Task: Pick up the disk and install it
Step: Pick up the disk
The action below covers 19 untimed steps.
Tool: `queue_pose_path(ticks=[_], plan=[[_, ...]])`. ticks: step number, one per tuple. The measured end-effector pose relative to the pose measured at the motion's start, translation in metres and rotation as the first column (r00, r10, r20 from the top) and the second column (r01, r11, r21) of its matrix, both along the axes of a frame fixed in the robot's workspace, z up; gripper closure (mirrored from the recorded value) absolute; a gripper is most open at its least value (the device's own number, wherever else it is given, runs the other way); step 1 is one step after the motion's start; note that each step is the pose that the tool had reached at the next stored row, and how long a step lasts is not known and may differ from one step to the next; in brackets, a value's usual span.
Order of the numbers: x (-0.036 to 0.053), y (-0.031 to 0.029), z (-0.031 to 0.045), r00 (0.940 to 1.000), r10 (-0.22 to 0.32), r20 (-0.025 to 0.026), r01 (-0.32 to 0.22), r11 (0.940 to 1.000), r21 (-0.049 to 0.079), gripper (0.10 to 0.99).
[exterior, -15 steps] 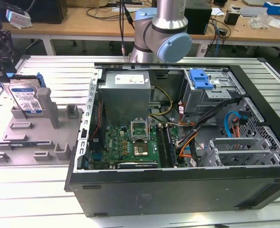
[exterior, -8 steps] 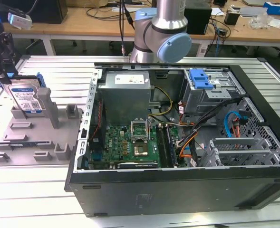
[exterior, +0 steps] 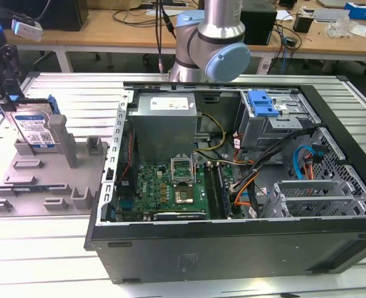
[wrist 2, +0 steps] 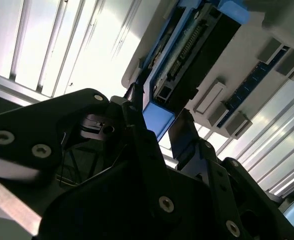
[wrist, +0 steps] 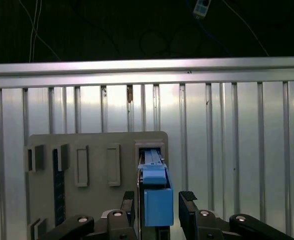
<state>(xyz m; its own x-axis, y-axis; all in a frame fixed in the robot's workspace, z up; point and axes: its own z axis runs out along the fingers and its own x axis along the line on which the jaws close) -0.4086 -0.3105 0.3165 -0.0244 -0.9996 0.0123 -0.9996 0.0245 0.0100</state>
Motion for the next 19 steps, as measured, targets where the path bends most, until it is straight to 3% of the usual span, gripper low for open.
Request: queue_pose_path(ticks=[19], plan=[[-0.0012,0.0,-0.0114,1.0,0.0,0.0,0.0,1.0,0.0,0.604]])
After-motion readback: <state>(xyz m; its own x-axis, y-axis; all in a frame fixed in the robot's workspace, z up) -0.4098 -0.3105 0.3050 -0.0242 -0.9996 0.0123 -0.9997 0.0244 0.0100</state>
